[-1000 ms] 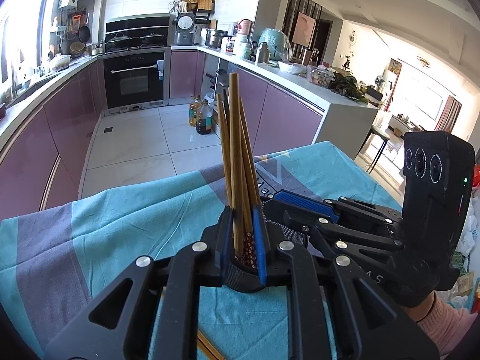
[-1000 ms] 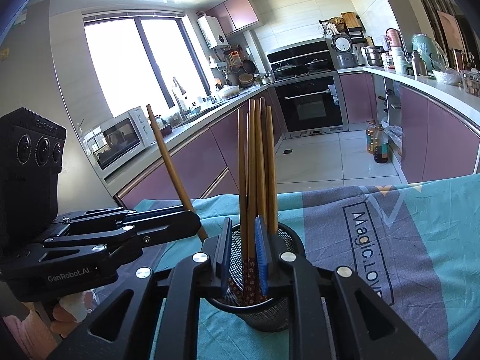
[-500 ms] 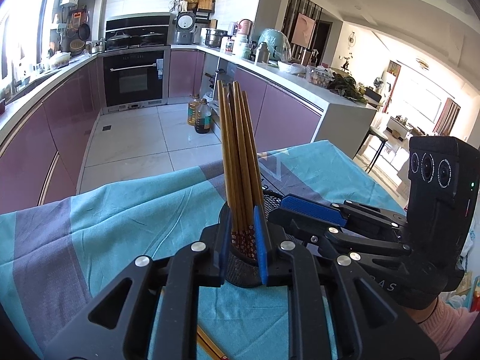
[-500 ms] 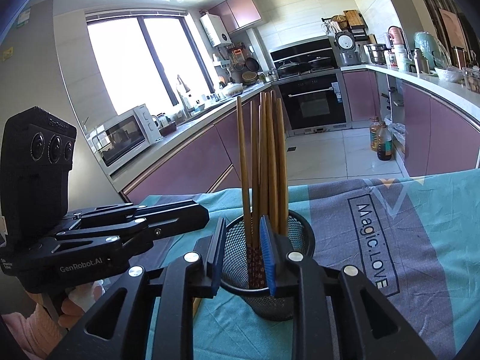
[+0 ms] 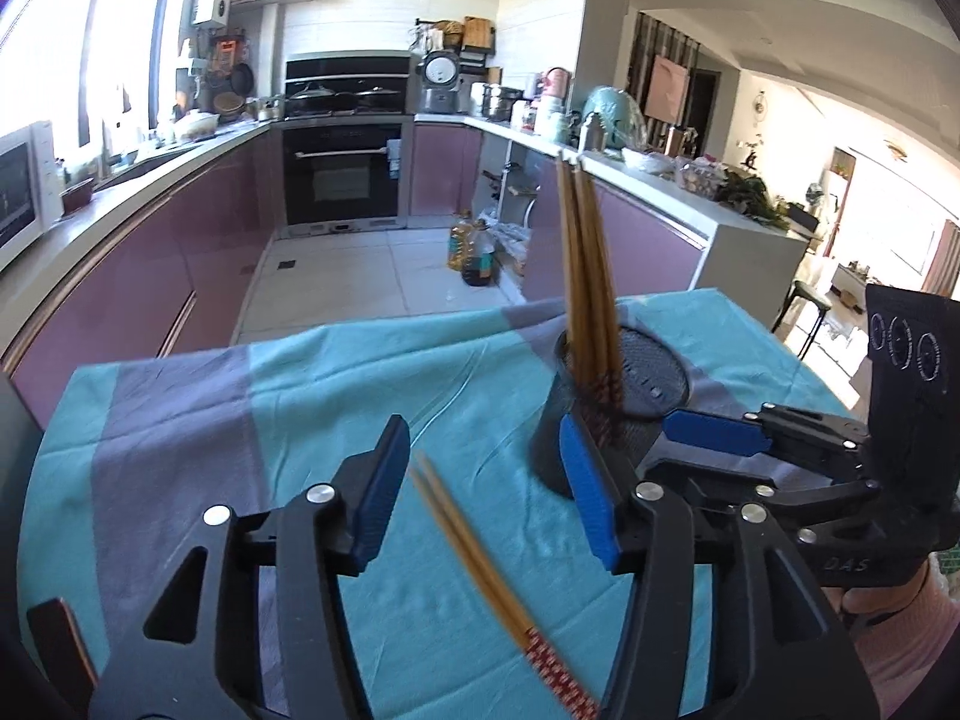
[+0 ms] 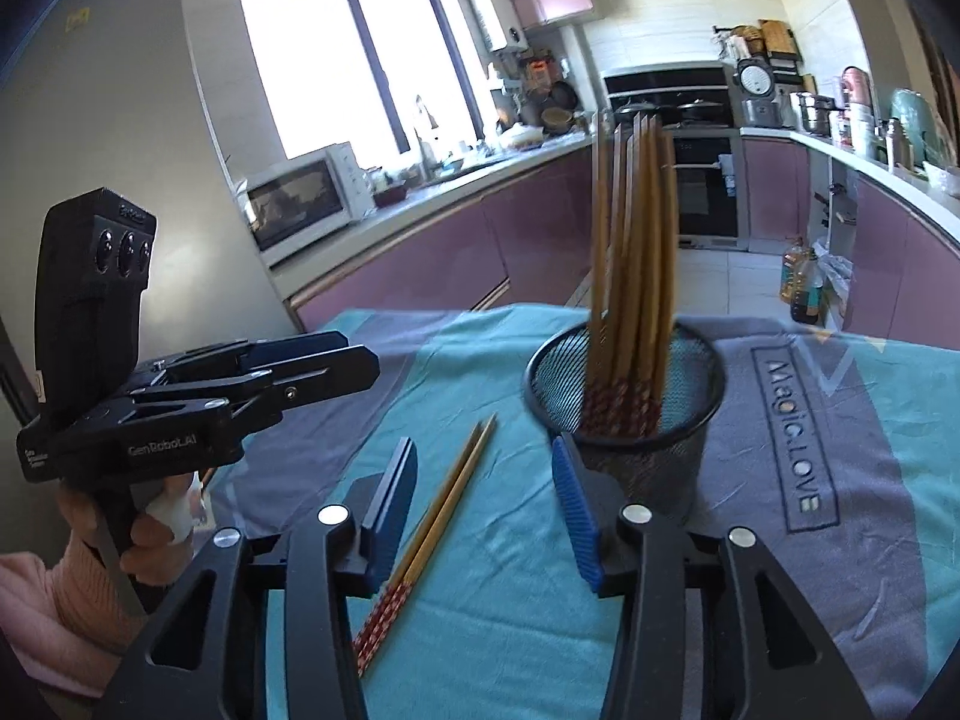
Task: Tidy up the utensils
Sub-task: 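Open both tools to release the chopsticks and pull back from the cup, then move both open tools over the last two chopsticks on the cloth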
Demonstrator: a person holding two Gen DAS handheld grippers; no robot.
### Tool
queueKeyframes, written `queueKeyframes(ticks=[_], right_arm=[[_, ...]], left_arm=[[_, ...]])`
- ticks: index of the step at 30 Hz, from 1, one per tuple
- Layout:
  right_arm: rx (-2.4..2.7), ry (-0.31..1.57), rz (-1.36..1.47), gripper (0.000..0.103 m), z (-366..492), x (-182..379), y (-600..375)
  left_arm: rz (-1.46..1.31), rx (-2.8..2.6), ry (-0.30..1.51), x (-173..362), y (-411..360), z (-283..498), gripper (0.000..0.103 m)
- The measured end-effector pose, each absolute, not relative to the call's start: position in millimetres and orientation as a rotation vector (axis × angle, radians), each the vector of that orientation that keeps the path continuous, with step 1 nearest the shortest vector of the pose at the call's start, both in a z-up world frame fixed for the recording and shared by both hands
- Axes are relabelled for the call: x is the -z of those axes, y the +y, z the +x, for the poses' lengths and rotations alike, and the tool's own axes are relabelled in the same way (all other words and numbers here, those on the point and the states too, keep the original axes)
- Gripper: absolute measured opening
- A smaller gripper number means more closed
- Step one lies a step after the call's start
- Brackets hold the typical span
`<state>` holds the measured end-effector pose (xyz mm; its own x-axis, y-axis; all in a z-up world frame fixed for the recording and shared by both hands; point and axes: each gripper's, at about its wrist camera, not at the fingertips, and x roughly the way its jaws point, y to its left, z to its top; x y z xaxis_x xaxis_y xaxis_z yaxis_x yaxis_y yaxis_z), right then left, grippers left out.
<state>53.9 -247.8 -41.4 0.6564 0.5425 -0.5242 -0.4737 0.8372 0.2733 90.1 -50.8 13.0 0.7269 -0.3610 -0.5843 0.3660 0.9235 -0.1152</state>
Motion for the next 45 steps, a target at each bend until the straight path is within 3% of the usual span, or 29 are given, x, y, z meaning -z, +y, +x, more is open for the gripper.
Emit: queueKeyframes(ticks=[5,16,45], right_arm=[[-0.601,0.698,0.079,0.045,50.5,61.2,-228.5],[-0.609,0.807,0.028,0.045,51.0,87.0,-197.2],[-0.541,0.861,-0.056,0.045,49.9,105.2,-174.4]], left_arm=[[0.027,0.332,0.671,8.4,-31.9,76.5,0.058],[0.036,0.288,0.761,55.5,-17.1,62.6,0.059],[0.036,0.292,0.823,80.3,-23.9,64.4,0.059]])
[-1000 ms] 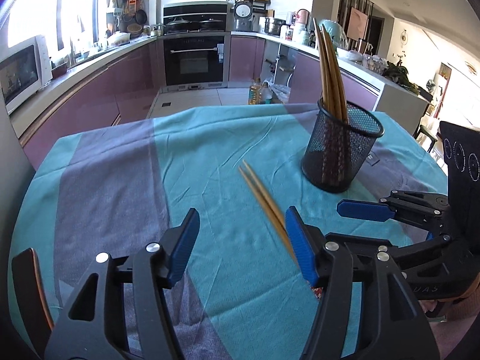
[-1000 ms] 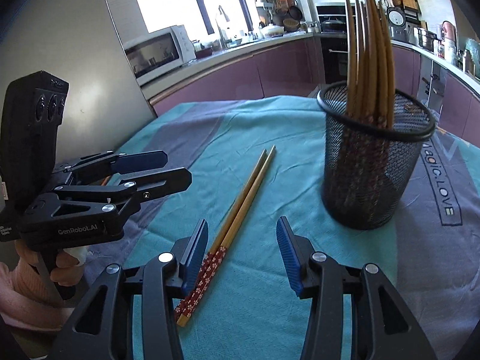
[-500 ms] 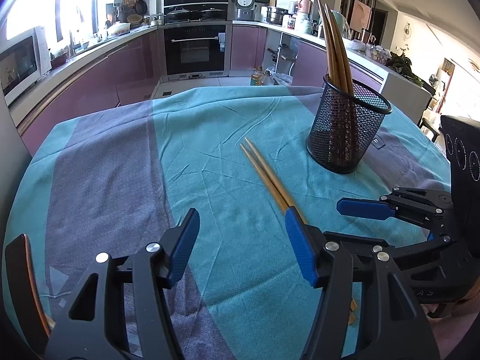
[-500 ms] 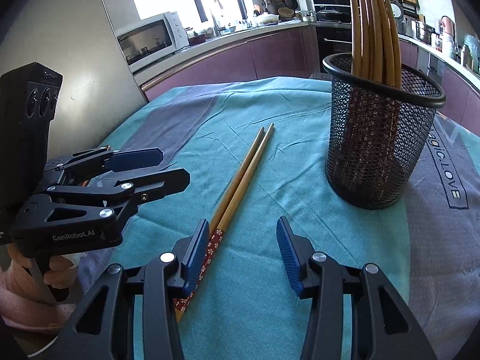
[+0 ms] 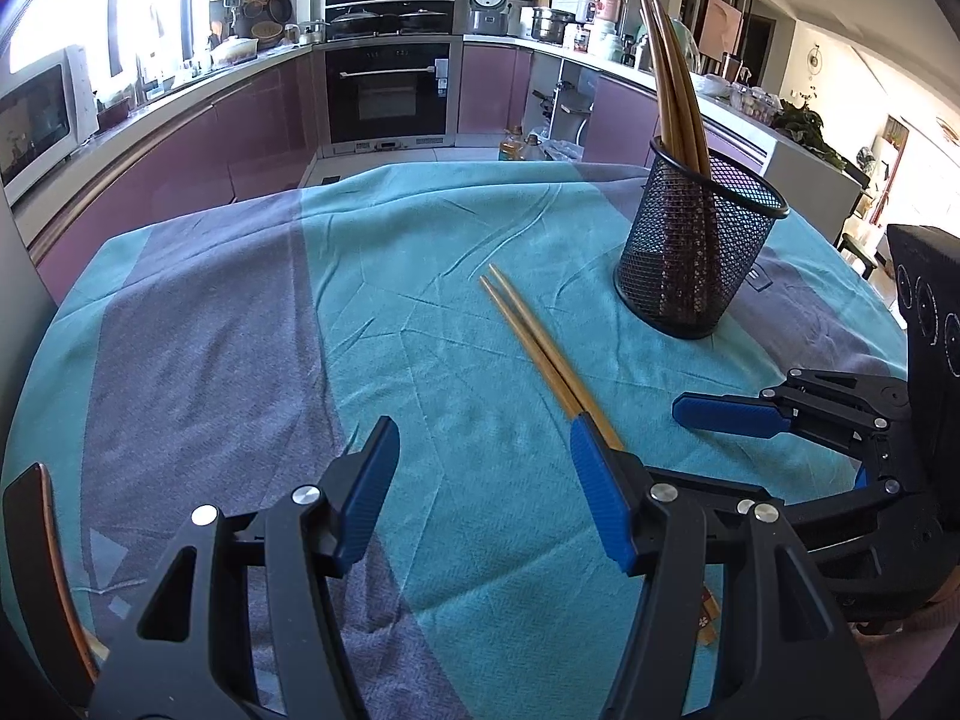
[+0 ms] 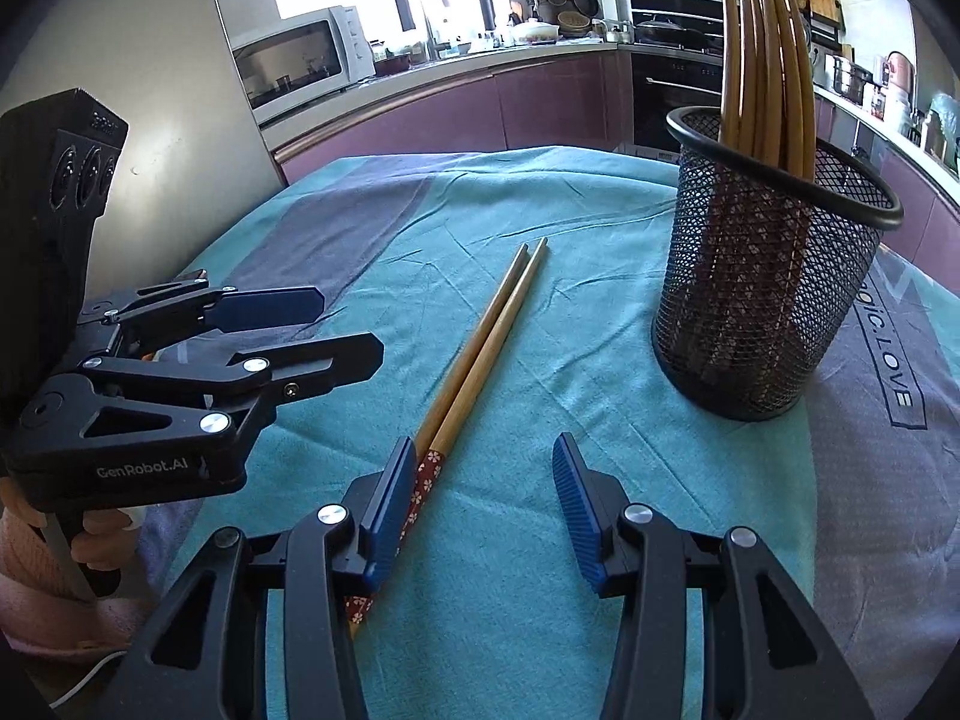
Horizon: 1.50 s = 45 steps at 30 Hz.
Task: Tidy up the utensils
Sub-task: 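Move both open tools over the last two chopsticks on the cloth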
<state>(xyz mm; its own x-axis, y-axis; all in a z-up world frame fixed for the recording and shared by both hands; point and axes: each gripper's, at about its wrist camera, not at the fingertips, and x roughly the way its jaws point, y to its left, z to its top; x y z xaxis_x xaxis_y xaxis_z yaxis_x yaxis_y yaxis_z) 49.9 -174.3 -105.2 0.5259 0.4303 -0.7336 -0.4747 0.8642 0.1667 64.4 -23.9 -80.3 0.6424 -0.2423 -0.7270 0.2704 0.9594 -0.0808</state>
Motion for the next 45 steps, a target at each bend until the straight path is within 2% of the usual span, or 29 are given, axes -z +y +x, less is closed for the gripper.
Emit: queueKeyframes(ticks=[28,39,45], right_arm=[[-0.507,0.876,-0.002,0.044,52.2,104.2,-198.5],[-0.535,0.872,0.025,0.043,61.3,100.1,-194.0],[-0.559,0.893,0.056,0.033,76.2,100.7,-184.6]], left_arm=[[0.071,0.367,0.903,104.4,-53.6,81.5,0.056],[0.05,0.376,0.915,104.8,-51.0,80.0,0.041],[0.025,0.384,0.919,106.2,-45.6,76.7,0.035]])
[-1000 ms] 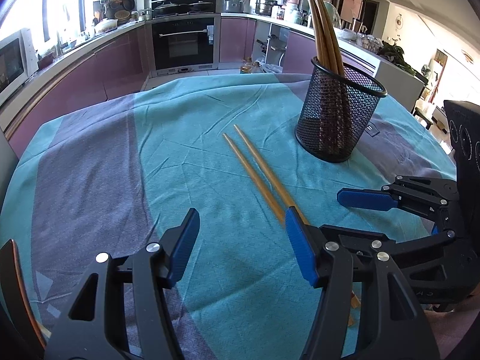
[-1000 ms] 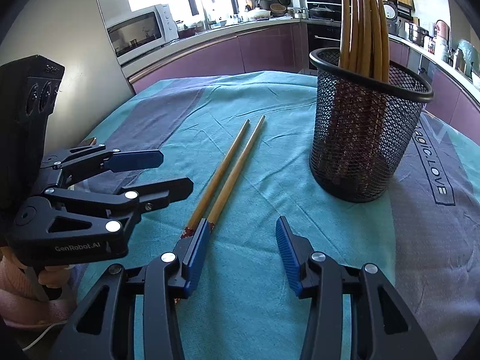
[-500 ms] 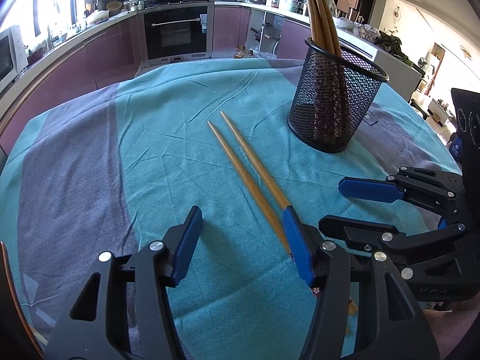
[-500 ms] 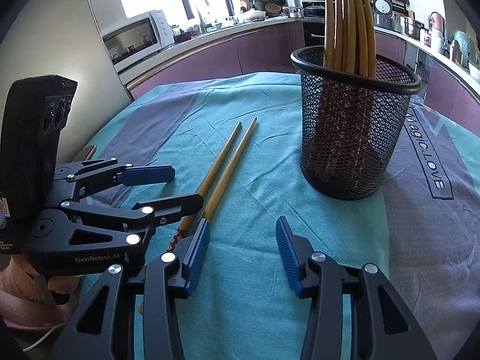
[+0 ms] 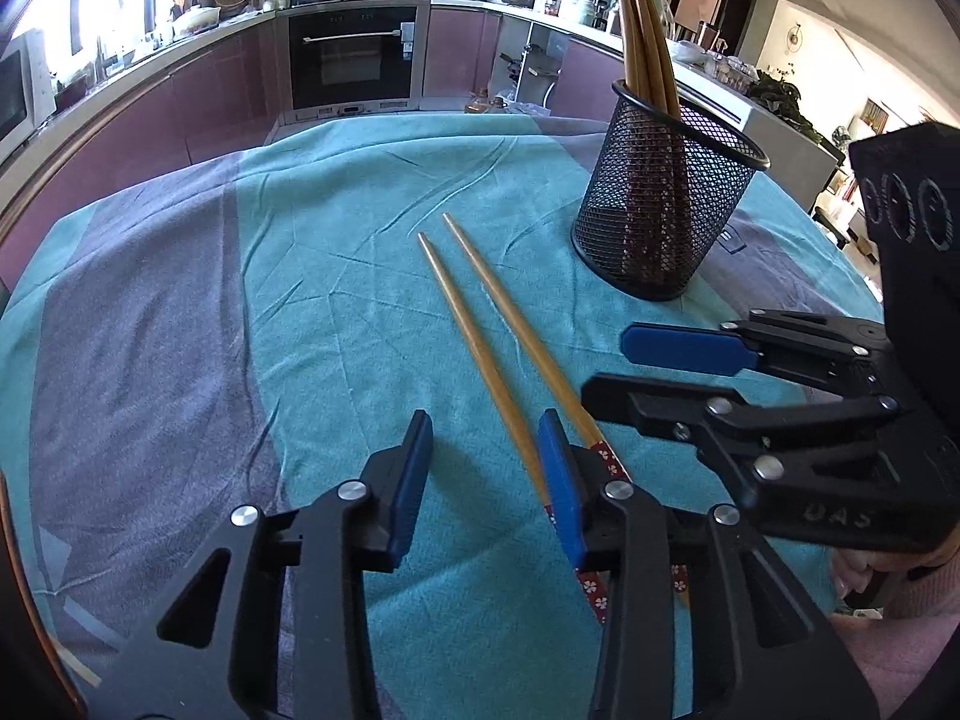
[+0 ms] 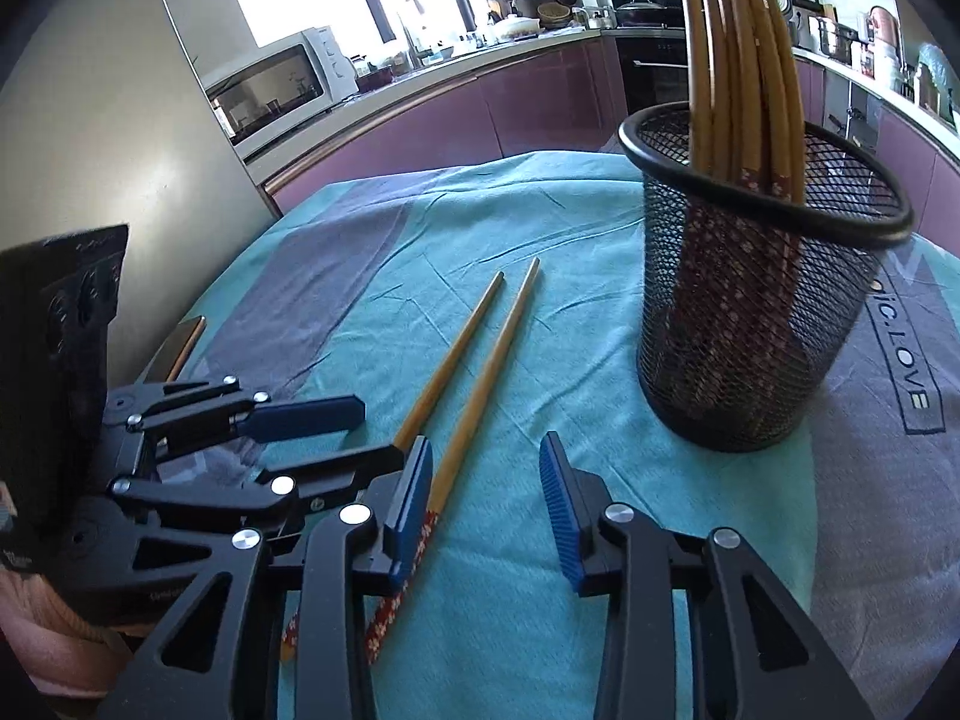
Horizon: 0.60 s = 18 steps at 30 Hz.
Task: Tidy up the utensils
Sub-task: 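Move both open tools over the last two chopsticks on the cloth, then close the left tool on one chopstick while the right tool grasps the other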
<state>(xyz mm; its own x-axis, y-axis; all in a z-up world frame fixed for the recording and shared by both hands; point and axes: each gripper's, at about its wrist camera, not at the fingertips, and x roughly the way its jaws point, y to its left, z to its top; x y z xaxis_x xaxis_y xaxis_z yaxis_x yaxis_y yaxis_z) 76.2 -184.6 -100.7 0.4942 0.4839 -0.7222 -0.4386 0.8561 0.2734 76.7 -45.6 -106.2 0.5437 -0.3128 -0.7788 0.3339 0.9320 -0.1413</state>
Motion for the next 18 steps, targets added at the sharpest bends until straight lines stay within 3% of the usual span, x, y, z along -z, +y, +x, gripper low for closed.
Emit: queueKeyframes(ticks=[18], right_arm=[[-0.52,0.917,-0.006,0.025,92.3,104.9,-166.4]], left_arm=[[0.033,0.379,0.914,108.7,-47.4,74.1,0.033]])
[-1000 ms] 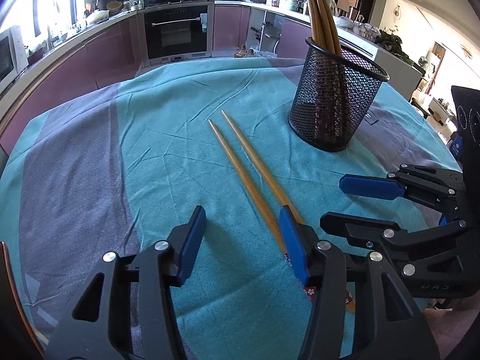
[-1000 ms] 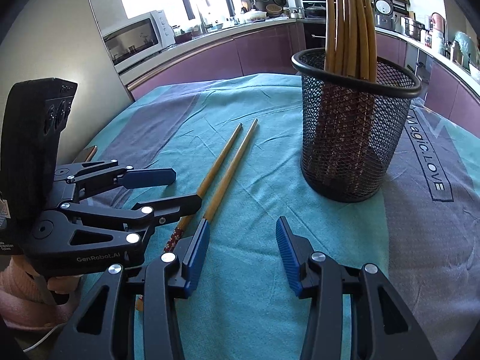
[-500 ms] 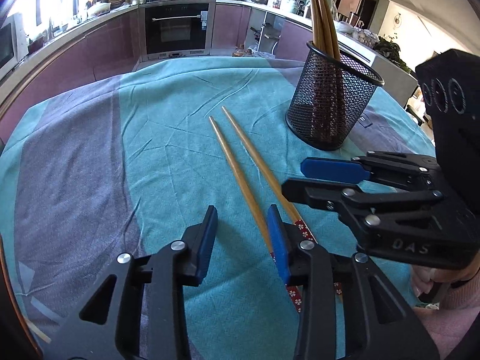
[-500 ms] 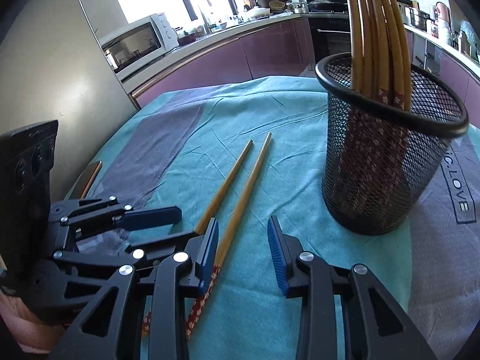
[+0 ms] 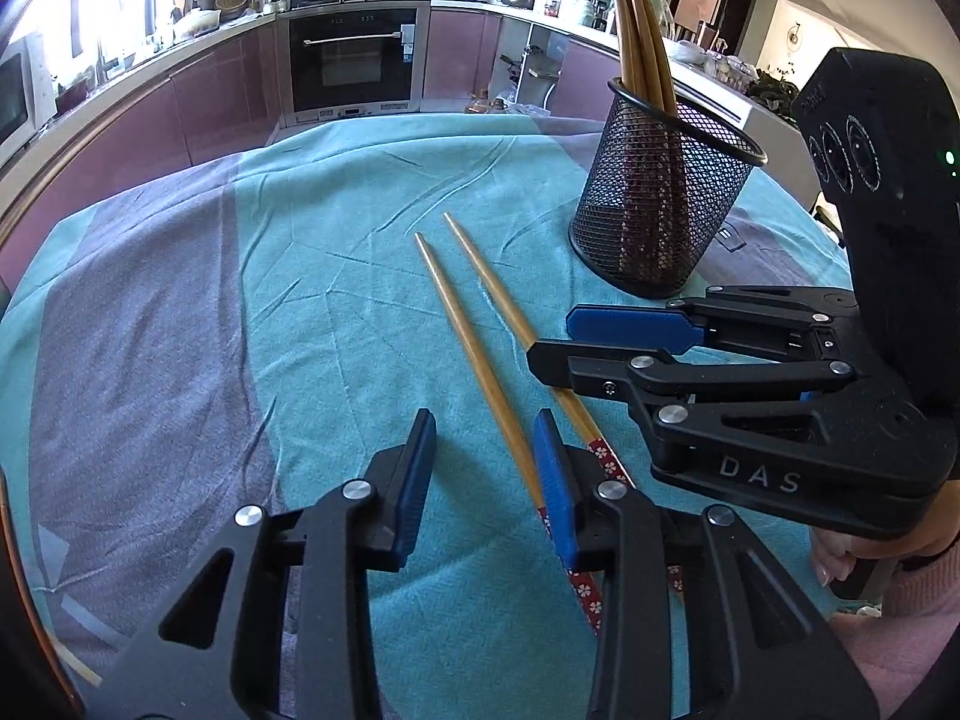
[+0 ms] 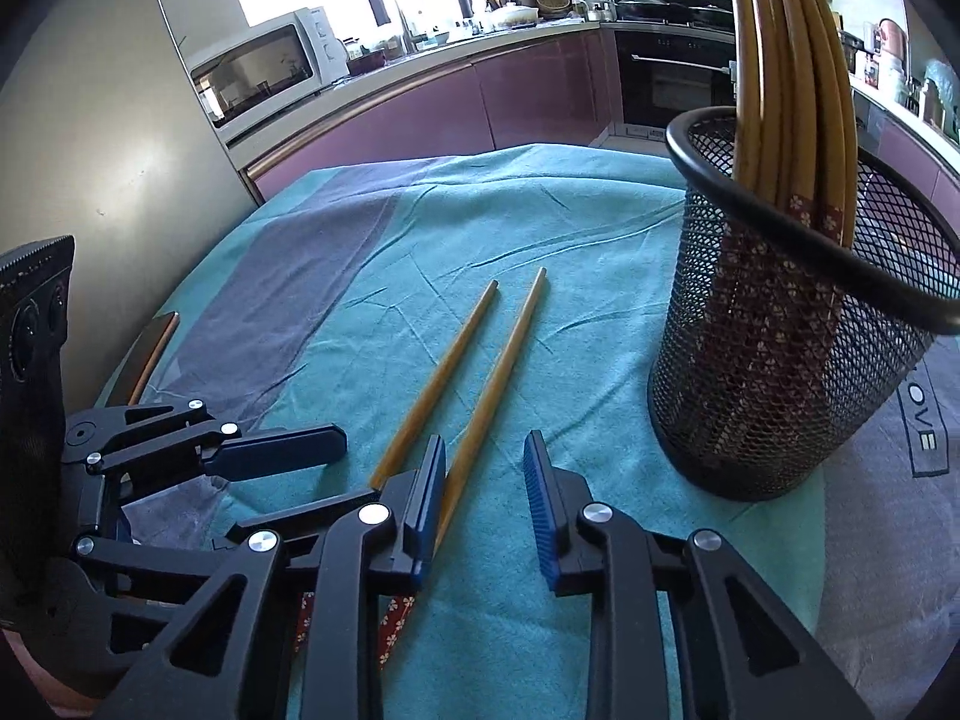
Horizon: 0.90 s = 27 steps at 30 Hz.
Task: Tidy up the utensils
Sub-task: 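Close the left tool on one chopstick while the right tool grasps the other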
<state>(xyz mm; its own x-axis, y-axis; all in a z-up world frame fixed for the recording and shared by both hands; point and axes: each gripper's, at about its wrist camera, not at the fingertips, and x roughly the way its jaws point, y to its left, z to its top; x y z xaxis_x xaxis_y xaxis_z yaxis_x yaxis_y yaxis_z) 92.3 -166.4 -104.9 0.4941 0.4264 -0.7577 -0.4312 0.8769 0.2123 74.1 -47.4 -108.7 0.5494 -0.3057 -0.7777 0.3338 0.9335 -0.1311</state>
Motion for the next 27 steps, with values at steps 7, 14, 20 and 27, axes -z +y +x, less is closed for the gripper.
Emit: queueKeyframes(ticks=[7,14,20,27], right_arm=[[-0.502,0.927,-0.023,0.024,92.7,104.2,-171.3],[-0.498,0.931,-0.021,0.024,90.5,104.5,-176.3],[-0.491,0.929,-0.015,0.025,92.2,106.2,-174.2],[-0.492,0.922,0.001,0.023,90.6,107.3,-177.8]], left_arm=[[0.038,0.379,0.914,109.2,-49.2,79.5,0.033],[0.045,0.375,0.923,109.2,-54.1,89.3,0.029],[0.045,0.37,0.931,109.5,-57.4,96.3,0.021],[0.035,0.357,0.934,109.5,-60.7,102.2,0.018]])
